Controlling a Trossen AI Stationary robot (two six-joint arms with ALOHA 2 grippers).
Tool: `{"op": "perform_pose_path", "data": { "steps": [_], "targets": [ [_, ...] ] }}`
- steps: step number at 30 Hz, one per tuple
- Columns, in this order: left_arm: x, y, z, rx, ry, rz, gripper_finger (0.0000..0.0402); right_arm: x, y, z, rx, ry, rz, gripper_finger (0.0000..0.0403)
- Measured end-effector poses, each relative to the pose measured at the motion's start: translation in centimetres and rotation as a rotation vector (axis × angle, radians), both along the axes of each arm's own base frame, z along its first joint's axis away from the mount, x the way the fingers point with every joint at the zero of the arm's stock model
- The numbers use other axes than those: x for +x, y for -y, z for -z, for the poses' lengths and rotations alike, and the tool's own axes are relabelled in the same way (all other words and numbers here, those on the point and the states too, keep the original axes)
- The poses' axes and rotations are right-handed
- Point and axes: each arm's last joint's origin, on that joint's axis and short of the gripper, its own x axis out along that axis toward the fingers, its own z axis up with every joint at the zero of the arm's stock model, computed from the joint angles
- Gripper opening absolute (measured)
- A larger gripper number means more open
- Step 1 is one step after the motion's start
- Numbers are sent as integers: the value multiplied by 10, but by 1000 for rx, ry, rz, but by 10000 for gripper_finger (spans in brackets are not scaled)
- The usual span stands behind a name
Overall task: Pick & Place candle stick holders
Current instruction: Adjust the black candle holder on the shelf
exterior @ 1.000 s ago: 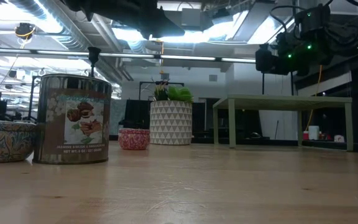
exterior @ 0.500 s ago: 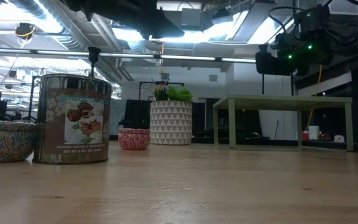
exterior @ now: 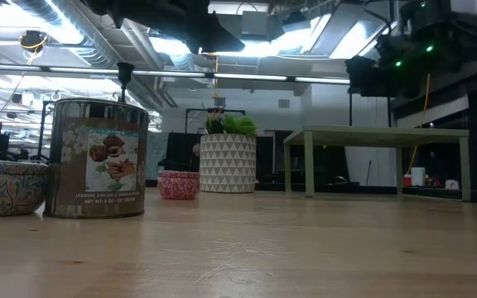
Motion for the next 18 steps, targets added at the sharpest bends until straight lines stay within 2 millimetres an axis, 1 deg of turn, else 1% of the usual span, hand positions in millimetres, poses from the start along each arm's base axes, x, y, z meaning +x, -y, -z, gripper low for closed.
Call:
{"op": "perform_pose_path", "data": {
  "steps": [5,8,12,14,18],
  "targets": [
    [0,0,0,0,0,0,72,-14,-17,-13,110,25,-3,193],
    [0,0,0,0,0,0,73,-24,-24,-24,132,47,1,193],
    [0,0,0,0,0,0,73,-36,-30,-32,153,48,34,193],
    [0,0,0,0,0,0,73,-42,-33,-39,185,56,56,193],
    [0,0,0,0,0,0,73,-53,-35,-52,211,41,170,193]
  ]
}}
